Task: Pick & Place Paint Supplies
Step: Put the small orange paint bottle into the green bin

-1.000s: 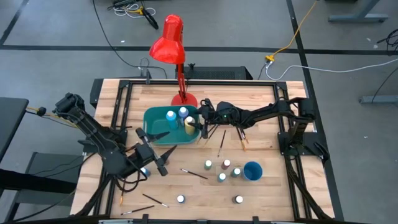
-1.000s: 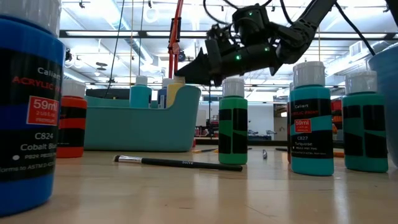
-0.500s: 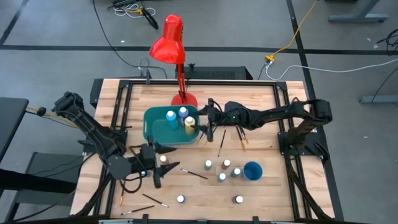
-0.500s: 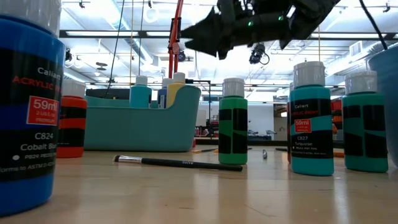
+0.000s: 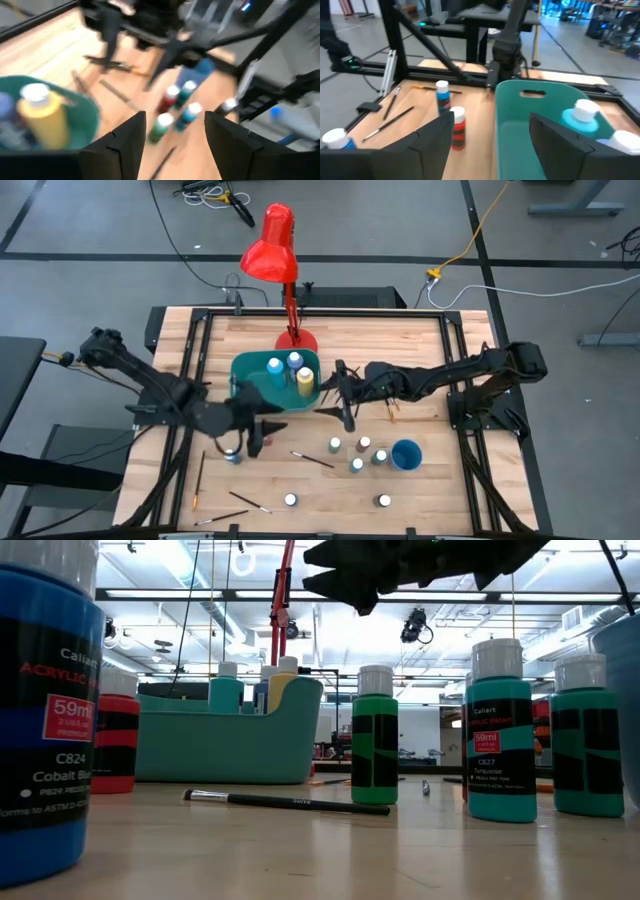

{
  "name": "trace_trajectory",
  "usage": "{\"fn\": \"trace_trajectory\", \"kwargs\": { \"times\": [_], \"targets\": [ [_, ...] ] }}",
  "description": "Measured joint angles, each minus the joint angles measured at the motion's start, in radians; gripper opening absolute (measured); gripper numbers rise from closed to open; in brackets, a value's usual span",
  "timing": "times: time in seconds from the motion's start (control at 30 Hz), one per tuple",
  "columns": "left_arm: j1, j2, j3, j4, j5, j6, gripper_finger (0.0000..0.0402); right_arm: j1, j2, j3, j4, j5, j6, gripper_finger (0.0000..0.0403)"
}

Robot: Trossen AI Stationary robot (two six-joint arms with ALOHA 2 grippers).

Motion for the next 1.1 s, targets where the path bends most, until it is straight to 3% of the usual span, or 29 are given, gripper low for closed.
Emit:
{"fn": "trace_trajectory", "kwargs": {
  "times": [0.23, 0.43, 0.73, 0.93, 1.1],
  "targets": [
    [0.087, 0.109, 0.191, -0.433, 0.106, -0.047, 0.0204, 0.027, 0.0, 0.0, -0.043, 0.002, 0.017, 0.0263],
    [0.089, 0.218, 0.193, -0.458, 0.242, -0.003, 0.0217, 0.039, 0.0, 0.0, -0.11, 0.002, 0.063, 0.0263],
    [0.1, 0.383, 0.194, -0.523, 0.399, -0.026, 0.0288, 0.079, 0.0, 0.001, -0.177, 0.002, 0.133, 0.0263],
    [0.121, 0.434, 0.194, -0.683, 0.413, -0.094, 0.0301, 0.106, 0.0, 0.001, -0.19, 0.002, 0.129, 0.0263],
    [0.146, 0.432, 0.195, -0.657, 0.446, -0.144, 0.0298, 0.108, 0.0, 0.001, -0.189, 0.002, 0.123, 0.0263]
  ]
}}
